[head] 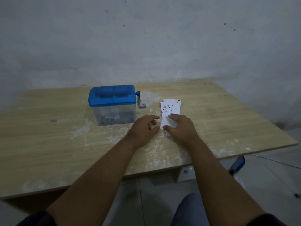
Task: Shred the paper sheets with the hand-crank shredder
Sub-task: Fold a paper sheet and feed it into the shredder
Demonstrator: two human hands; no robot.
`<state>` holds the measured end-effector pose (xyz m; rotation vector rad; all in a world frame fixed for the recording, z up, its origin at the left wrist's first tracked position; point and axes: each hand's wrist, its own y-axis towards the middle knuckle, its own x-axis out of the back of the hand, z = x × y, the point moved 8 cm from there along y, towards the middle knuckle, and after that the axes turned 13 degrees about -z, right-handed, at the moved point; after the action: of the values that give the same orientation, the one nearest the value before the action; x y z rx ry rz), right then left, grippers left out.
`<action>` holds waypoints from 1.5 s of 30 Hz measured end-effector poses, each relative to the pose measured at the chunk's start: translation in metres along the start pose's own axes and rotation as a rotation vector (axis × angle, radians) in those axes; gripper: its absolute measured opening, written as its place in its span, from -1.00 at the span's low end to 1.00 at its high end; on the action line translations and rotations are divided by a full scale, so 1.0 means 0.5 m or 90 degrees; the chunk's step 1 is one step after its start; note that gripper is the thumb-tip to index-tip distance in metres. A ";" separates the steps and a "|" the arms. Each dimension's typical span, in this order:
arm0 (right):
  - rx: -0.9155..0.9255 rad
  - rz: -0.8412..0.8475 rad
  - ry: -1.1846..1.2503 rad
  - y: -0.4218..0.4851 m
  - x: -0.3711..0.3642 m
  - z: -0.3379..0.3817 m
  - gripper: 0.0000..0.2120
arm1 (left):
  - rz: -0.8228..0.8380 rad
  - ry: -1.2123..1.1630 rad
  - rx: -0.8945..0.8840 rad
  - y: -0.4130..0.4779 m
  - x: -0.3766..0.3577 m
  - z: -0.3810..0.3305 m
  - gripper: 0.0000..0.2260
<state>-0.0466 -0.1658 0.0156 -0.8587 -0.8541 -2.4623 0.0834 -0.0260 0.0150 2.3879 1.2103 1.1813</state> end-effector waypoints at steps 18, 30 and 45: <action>0.065 -0.046 0.064 -0.006 0.017 0.016 -0.68 | 0.023 0.000 0.008 -0.014 0.005 0.006 -0.53; 0.092 -0.039 0.047 -0.003 0.008 0.019 -0.89 | -0.013 -0.034 0.040 -0.005 0.009 0.013 -0.71; 0.242 -0.248 -0.010 -0.011 0.060 0.047 -0.94 | 0.039 -0.071 0.256 0.024 0.009 -0.013 -0.43</action>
<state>-0.0616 -0.1511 0.0477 -0.6198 -1.5578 -2.4749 0.0870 -0.0315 0.0280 2.7504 1.4630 0.8686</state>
